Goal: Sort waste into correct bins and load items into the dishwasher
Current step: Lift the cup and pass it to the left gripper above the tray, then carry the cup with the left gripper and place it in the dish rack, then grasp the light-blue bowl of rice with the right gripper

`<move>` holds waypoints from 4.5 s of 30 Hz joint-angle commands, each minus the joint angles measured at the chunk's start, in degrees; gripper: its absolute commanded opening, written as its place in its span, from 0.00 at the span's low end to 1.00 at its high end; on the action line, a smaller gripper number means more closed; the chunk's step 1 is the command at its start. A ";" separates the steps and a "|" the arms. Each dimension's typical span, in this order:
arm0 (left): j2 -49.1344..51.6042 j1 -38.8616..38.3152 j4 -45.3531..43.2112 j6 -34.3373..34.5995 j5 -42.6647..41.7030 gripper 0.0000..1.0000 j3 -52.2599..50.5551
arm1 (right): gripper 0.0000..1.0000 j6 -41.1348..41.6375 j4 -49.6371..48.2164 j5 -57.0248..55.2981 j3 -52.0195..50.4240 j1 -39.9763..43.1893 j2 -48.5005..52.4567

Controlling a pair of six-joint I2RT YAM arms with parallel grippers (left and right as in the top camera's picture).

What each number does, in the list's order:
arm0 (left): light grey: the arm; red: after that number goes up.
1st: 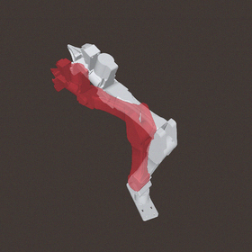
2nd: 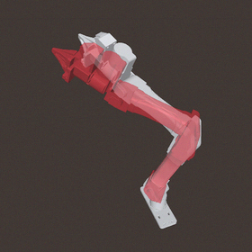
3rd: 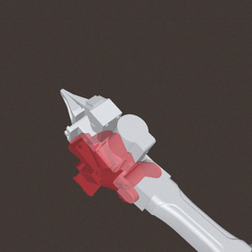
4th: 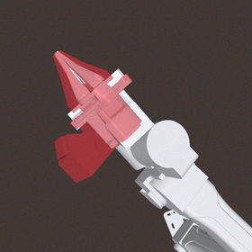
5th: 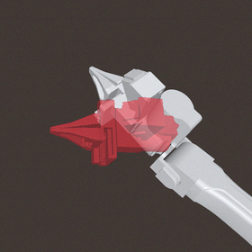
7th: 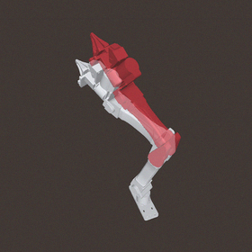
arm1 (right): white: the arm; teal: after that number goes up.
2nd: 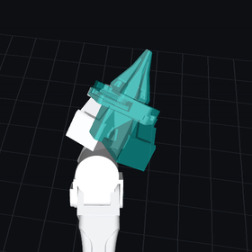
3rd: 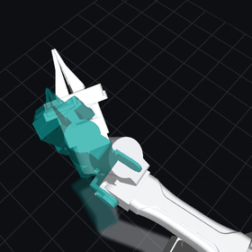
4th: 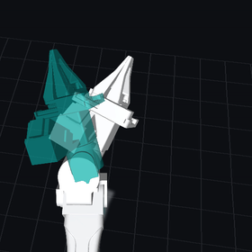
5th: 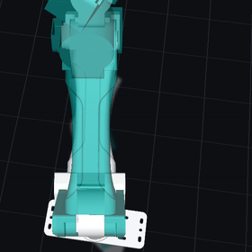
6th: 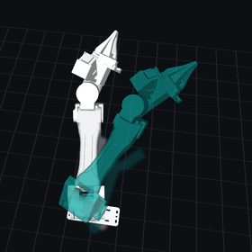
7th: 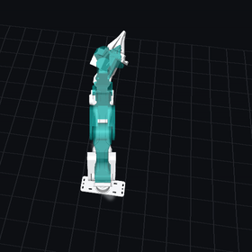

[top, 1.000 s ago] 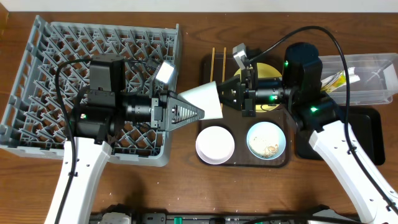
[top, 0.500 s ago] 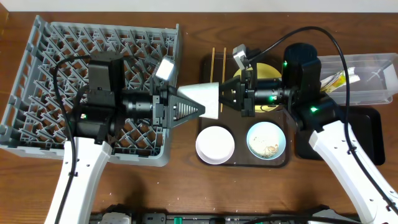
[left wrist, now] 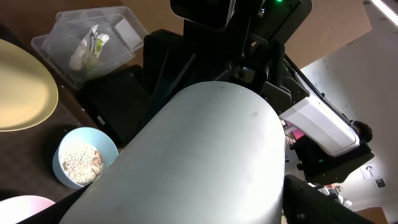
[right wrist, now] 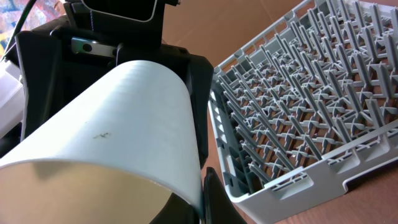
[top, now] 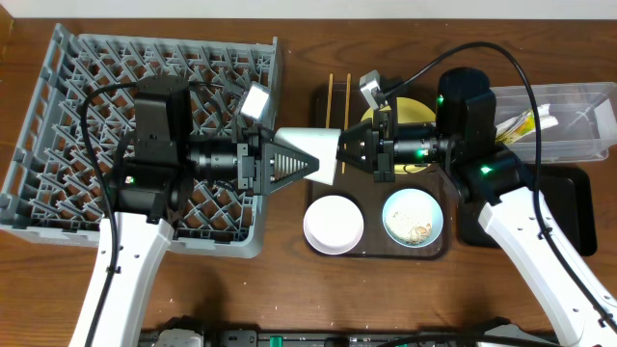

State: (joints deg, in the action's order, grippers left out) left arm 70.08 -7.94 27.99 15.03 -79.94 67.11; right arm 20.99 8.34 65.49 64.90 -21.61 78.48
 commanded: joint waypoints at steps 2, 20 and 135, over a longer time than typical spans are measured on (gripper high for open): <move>-0.50 -0.11 -0.50 -0.28 -0.02 0.84 1.16 | 0.01 -0.48 0.44 -0.55 0.66 -0.59 -0.09; -1.03 3.52 3.32 -1.70 15.43 0.71 1.16 | 0.61 -4.35 1.99 -1.09 0.66 2.21 -1.09; -9.38 -2.54 34.71 -9.03 62.42 0.86 3.61 | 0.40 15.17 46.10 -62.38 3.19 -5.84 18.23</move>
State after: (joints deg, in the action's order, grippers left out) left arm 60.71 -10.31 62.89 7.01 -16.86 69.25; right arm 31.59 54.37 4.29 70.24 -26.72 96.38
